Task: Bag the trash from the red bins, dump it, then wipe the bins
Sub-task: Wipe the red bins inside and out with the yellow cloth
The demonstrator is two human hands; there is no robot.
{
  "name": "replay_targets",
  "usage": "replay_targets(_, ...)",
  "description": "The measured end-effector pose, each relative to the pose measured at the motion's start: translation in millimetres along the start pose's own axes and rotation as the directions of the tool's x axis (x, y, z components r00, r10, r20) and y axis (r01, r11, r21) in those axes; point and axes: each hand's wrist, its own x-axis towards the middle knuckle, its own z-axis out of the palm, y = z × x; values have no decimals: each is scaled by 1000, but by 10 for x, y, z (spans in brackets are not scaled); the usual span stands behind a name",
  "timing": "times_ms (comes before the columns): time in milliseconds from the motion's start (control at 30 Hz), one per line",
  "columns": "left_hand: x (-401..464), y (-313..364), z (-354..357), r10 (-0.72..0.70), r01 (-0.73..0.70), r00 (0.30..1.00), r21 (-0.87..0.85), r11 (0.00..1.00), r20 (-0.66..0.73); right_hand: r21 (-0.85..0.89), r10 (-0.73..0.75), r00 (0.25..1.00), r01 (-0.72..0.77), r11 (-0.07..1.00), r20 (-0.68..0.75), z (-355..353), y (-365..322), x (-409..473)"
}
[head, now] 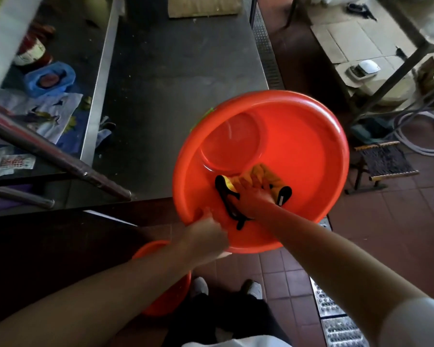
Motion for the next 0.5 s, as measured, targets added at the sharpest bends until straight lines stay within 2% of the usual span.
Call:
replay_targets(67, 1, 2, 41, 34, -36, 999, 85, 996, 18, -13, 3, 1000, -3, 1000, -14, 7, -1, 165)
replay_targets(133, 1, -26, 85, -6, 10, 1000, 173, 985, -25, -16, 3, 1000, -3, 1000, -24, 6, -5, 306)
replay_targets(200, 16, -57, 128, -33, 51, 993, 168, 984, -111, -20, 6, 1000, -6, 1000, -29, -1, -12, 418)
replay_targets(267, 34, -80, 168, -25, 51, 990, 190, 981, -141, -38, 10, 1000, -10, 999, -2, -20, -19, 465)
replay_targets(400, -2, -98, 110, 4, 25, 987, 180, 983, -159, -40, -11, 1000, 12, 999, 20, -51, -32, 277)
replay_targets(500, 5, -107, 84, 39, -28, 995, 111, 993, -93, -13, -62, 998, 62, 998, 18, -65, -29, -70)
